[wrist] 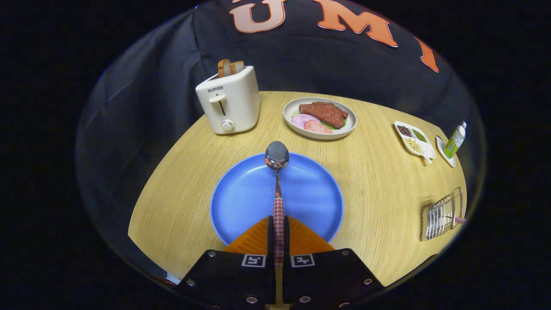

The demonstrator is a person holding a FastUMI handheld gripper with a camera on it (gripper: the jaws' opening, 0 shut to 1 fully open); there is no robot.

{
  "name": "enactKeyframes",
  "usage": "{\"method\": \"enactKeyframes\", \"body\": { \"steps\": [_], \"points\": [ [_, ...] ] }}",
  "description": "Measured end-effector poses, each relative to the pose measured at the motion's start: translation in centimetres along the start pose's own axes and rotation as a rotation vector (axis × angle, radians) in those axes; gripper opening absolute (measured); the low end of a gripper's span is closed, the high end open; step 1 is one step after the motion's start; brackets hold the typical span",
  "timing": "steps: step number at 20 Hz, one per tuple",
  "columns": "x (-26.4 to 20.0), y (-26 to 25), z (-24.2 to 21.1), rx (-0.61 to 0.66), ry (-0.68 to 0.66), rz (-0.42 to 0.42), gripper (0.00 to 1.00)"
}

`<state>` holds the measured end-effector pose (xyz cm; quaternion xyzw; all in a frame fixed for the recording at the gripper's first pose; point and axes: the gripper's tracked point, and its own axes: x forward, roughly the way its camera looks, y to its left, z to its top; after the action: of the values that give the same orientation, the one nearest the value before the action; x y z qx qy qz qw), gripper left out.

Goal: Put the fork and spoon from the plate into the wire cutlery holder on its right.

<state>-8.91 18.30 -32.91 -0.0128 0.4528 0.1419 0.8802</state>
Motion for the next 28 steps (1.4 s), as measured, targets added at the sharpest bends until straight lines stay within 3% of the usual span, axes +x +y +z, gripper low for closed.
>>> {"method": "enactKeyframes", "body": {
  "steps": [7, 15, 22, 28],
  "points": [
    [-4.5, -7.9, 2.7, 0.078, -0.064, -0.086, 0.07],
    [-9.8, -20.9, -0.3, 0.156, 0.02, -0.267, 0.07],
    [-12.9, -26.8, -3.6, 0.178, 0.142, -0.305, 0.07],
    [-14.1, -27.9, -6.6, 0.189, 0.265, -0.248, 0.07]
  ]
}}
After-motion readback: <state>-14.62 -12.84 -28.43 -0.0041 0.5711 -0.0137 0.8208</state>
